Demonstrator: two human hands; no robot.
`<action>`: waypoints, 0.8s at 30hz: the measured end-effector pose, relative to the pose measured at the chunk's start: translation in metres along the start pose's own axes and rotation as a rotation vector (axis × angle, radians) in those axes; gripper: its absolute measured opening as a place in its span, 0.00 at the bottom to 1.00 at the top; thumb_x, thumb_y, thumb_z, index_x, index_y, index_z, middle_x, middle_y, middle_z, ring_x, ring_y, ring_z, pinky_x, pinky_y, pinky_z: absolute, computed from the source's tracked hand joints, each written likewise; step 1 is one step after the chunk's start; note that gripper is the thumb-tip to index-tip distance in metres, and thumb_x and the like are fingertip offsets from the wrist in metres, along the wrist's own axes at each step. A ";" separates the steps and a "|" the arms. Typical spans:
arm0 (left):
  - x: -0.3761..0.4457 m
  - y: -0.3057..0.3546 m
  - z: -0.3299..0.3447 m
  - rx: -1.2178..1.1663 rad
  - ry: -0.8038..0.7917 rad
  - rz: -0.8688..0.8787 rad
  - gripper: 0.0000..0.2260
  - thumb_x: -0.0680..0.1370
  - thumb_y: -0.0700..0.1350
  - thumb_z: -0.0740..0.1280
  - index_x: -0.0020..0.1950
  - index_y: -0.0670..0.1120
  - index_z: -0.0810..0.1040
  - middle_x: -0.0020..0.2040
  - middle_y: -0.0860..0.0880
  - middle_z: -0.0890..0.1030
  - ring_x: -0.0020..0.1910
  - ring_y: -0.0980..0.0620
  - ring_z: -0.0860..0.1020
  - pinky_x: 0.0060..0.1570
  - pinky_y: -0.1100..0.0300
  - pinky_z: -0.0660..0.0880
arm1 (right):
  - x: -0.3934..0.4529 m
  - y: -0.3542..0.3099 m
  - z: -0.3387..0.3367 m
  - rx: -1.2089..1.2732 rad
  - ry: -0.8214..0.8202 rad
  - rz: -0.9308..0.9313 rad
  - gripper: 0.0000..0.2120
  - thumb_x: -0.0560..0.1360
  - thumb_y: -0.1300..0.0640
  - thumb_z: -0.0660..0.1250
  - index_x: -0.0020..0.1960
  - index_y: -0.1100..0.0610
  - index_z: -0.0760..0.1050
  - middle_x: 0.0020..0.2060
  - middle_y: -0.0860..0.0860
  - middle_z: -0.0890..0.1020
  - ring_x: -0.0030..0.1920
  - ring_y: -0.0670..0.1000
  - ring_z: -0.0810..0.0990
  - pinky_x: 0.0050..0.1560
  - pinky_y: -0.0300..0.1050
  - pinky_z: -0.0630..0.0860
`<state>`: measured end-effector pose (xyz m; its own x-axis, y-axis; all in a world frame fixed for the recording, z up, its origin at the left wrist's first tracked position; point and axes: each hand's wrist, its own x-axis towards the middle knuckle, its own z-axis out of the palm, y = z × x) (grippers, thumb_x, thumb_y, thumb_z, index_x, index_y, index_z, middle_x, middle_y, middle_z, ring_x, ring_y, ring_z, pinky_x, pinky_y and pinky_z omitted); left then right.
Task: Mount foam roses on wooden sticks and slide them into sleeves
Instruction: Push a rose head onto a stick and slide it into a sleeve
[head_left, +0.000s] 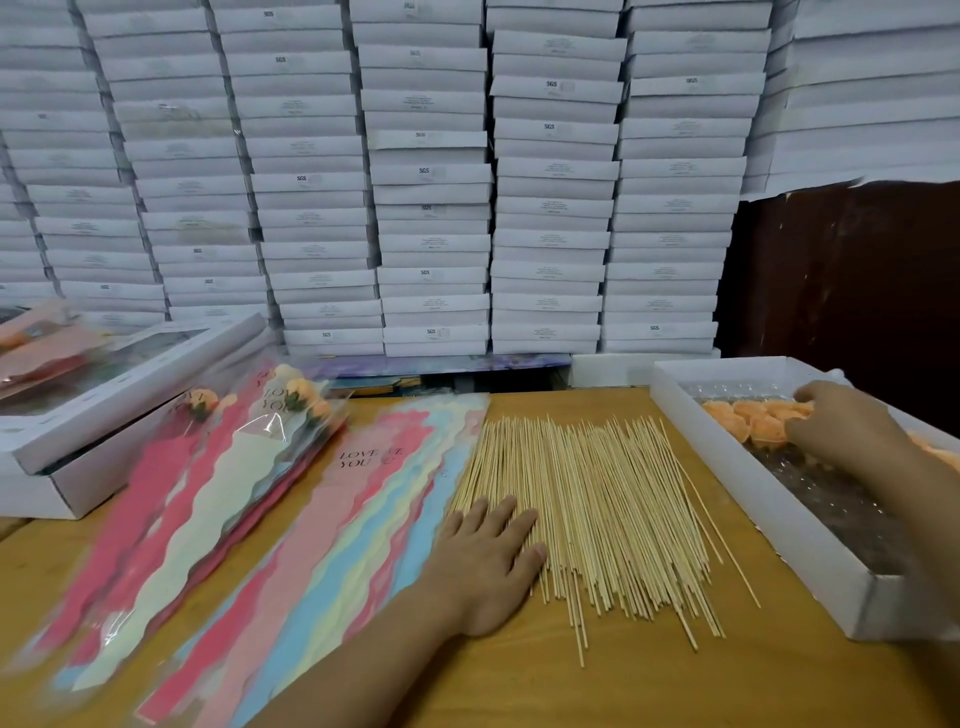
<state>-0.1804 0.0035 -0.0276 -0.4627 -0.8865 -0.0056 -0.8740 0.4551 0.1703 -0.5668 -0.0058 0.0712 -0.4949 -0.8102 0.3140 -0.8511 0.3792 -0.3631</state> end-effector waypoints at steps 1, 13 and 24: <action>0.000 0.000 0.000 -0.001 0.000 0.000 0.27 0.82 0.65 0.42 0.81 0.60 0.46 0.83 0.55 0.44 0.81 0.50 0.41 0.77 0.49 0.36 | 0.007 0.011 0.006 -0.018 -0.014 0.005 0.21 0.74 0.62 0.68 0.67 0.59 0.74 0.57 0.62 0.80 0.44 0.57 0.76 0.34 0.42 0.70; -0.001 0.001 -0.001 -0.002 -0.001 0.000 0.27 0.83 0.65 0.42 0.82 0.60 0.46 0.83 0.55 0.45 0.81 0.50 0.41 0.77 0.50 0.36 | 0.026 0.053 0.045 -0.331 -0.045 0.042 0.10 0.76 0.55 0.66 0.36 0.52 0.77 0.32 0.51 0.78 0.34 0.51 0.77 0.40 0.48 0.82; -0.002 0.002 -0.003 -0.012 0.000 0.002 0.27 0.83 0.64 0.42 0.82 0.60 0.46 0.83 0.55 0.45 0.81 0.51 0.41 0.77 0.50 0.37 | 0.007 0.024 0.017 -0.282 0.012 0.010 0.13 0.76 0.60 0.66 0.32 0.57 0.72 0.33 0.55 0.76 0.34 0.54 0.74 0.34 0.47 0.76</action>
<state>-0.1808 0.0062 -0.0241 -0.4644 -0.8856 -0.0048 -0.8712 0.4558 0.1826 -0.5876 -0.0104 0.0503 -0.5042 -0.8011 0.3226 -0.8604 0.4979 -0.1083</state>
